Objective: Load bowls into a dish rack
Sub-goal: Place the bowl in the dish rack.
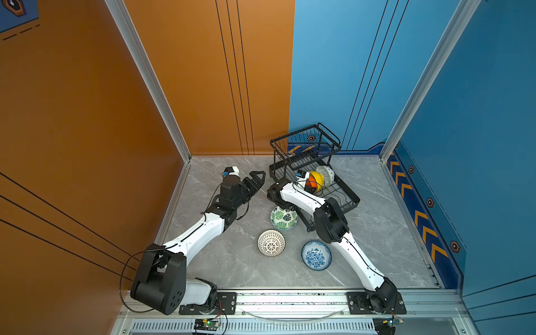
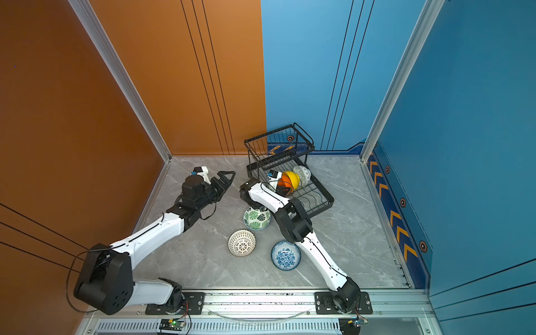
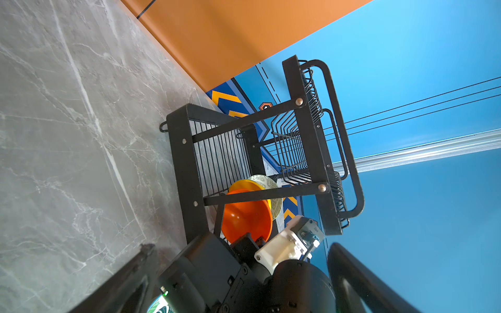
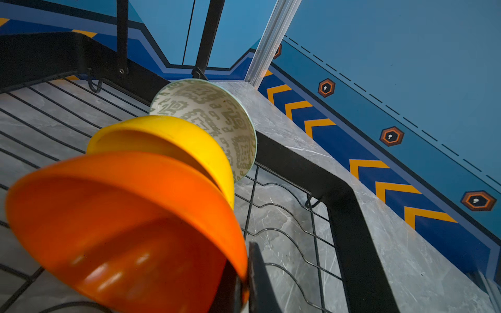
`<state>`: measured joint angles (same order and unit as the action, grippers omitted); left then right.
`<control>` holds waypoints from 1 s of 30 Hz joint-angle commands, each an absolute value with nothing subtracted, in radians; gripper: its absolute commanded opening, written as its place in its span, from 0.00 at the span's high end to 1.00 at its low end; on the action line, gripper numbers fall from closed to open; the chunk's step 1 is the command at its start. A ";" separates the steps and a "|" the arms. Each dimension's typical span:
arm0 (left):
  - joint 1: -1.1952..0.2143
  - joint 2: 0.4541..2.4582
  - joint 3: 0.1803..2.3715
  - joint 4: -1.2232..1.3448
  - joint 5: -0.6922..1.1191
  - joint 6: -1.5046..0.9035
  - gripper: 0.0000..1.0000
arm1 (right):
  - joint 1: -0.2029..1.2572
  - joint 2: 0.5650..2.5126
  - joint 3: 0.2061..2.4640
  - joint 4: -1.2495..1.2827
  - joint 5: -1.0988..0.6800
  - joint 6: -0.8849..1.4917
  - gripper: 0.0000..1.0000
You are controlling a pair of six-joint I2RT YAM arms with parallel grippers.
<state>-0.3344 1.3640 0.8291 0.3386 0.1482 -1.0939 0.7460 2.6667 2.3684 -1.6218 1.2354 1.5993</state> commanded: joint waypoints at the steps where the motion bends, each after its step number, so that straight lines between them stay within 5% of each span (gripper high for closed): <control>1: -0.323 1.364 0.809 0.367 0.175 -1.101 0.02 | 0.762 2.737 2.394 -1.763 1.140 1.617 0.95; 30: -0.318 1.364 0.804 0.384 0.201 -1.118 0.02 | 0.825 2.781 2.391 -1.776 1.040 1.608 0.91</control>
<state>-0.3264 1.3640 0.8192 0.3561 0.1814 -1.1194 0.7811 2.6919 2.4157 -1.6218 1.2049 1.6249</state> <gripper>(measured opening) 0.981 0.089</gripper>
